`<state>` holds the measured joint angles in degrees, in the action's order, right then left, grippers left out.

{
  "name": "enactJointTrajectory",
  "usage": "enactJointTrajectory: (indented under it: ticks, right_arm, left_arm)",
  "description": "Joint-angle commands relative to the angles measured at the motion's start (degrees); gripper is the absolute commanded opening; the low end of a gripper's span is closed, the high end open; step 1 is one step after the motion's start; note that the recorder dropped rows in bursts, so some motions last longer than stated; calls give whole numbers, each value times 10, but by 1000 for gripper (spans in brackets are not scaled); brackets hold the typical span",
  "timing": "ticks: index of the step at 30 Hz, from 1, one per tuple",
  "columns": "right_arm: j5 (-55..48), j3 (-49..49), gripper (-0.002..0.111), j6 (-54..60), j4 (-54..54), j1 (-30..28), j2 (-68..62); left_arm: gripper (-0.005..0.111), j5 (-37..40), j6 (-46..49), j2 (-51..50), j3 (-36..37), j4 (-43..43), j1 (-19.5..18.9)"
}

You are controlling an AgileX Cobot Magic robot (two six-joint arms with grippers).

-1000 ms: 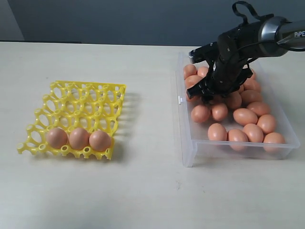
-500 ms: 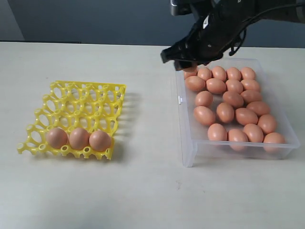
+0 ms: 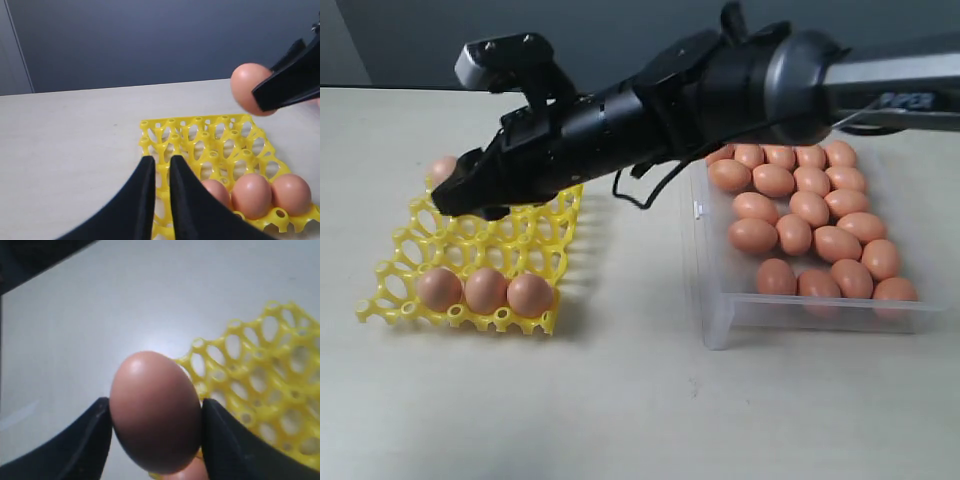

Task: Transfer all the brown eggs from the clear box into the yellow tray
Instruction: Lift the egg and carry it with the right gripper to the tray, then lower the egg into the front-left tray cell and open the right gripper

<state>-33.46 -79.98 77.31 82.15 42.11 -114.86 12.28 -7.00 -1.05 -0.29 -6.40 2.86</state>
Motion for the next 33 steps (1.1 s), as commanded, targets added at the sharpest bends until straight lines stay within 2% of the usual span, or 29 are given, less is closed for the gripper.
enactJointTrajectory:
  ticks: [1, 3, 13, 23, 33]
  right_arm:
    - [-144, -12, 1, 253, 178, 2, -71]
    - [-188, -36, 1, 256, 178, 6, -102]
    - [-274, -143, 1, 251, 178, 15, -204]
    - [-219, -244, 1, 231, 178, 38, -285]
    - [-185, -254, 1, 226, 178, 42, -306]
  left_arm:
    - [12, -4, -1, -4, 3, -1, 1]
    - [12, -4, -1, -4, 3, -1, 1]
    - [12, -4, -1, -4, 3, -1, 1]
    - [12, -4, -1, -4, 3, -1, 1]
    - [12, -4, -1, -4, 3, -1, 1]
